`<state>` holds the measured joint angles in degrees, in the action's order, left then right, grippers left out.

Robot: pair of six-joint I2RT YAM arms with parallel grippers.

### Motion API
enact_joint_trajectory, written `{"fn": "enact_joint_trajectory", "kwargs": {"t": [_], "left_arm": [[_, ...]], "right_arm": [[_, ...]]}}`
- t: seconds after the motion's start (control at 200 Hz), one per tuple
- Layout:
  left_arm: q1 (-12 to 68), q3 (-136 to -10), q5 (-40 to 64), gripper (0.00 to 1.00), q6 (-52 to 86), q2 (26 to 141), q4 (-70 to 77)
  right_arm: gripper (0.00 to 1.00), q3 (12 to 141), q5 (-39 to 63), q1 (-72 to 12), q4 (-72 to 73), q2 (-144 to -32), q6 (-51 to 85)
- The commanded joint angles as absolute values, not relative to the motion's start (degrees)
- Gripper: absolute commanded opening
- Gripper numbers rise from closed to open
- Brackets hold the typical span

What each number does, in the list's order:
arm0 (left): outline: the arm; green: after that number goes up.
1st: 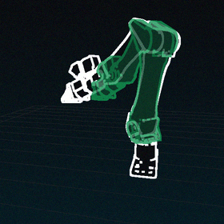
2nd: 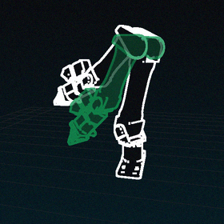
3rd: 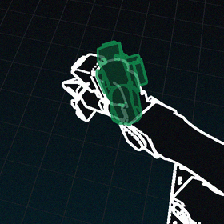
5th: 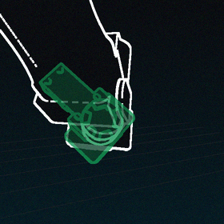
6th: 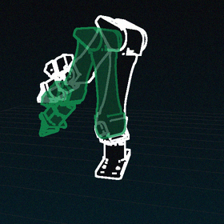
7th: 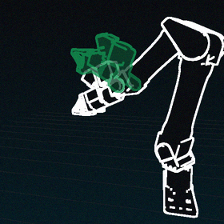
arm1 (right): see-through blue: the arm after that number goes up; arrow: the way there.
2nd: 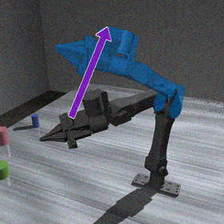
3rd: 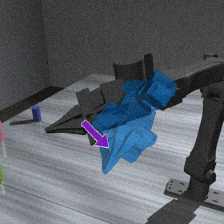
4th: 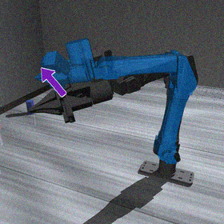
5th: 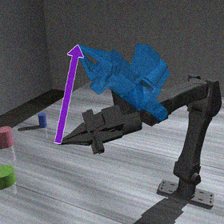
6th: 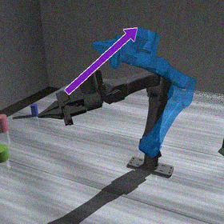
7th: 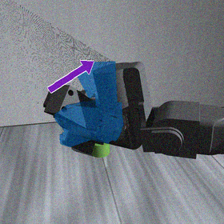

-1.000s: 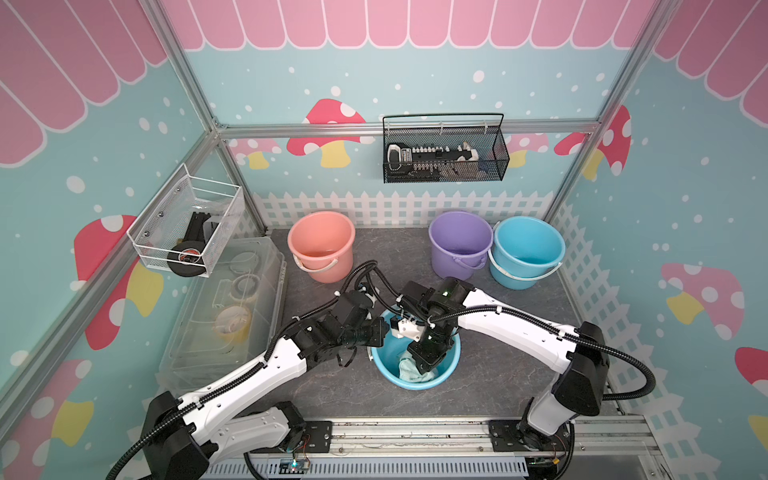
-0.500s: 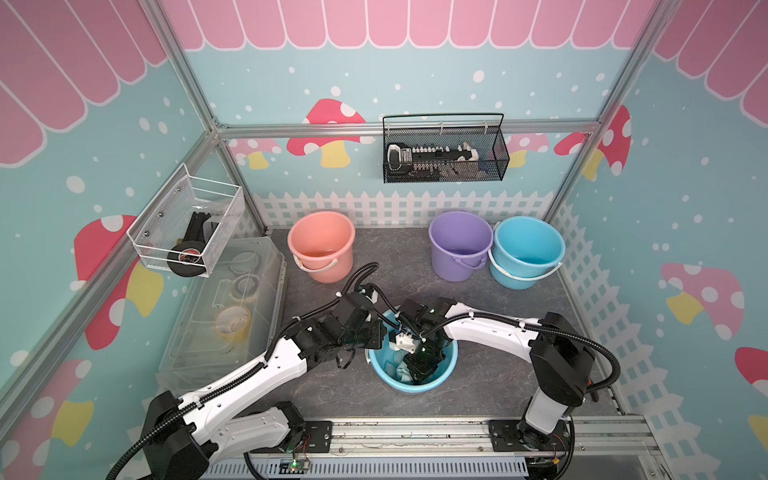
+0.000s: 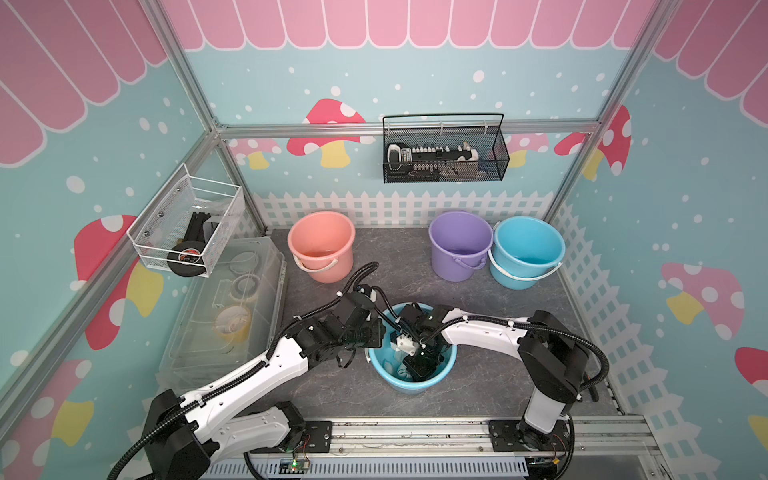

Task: Wipe the inside of the bucket with a cloth
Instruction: Wipe the dirt from the inside of the bucket.

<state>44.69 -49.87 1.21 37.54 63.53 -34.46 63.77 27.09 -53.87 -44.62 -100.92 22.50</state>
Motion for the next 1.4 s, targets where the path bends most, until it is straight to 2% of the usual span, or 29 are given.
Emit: {"fn": "enact_joint_trajectory", "kwargs": {"t": [0.0, 0.225, 0.52, 0.786, 0.981, 1.206, 1.396], "left_arm": [[45.0, -51.4, 1.5, 0.0, 36.4, 62.8, -29.1], [45.1, -51.5, 1.6, 0.0, 36.4, 63.0, -28.7], [45.4, -51.4, 1.5, 0.0, 36.6, 62.9, -28.7], [46.0, -51.5, 1.1, 0.0, 36.8, 63.1, -28.6], [46.5, -51.5, 0.8, 0.0, 37.0, 62.8, -28.6], [46.9, -51.8, 0.6, 0.0, 37.0, 63.3, -28.5], [47.0, -52.0, 0.5, 0.0, 36.7, 63.9, -28.4]], "right_arm": [[0.0, 62.0, 37.9, -53.6, -38.8, -98.9, 28.6], [0.0, 61.4, 43.1, -52.7, -29.3, -91.0, 38.7], [0.0, 59.6, 42.4, -51.2, -22.6, -82.0, 49.5], [0.0, 58.4, 29.7, -50.3, -22.4, -82.2, 52.8], [0.0, 56.1, 26.9, -50.3, -14.6, -87.4, 55.8], [0.0, 59.2, 14.2, -50.4, -22.3, -92.0, 48.3], [0.0, 59.4, 7.0, -50.9, -21.5, -89.2, 41.1]]}}
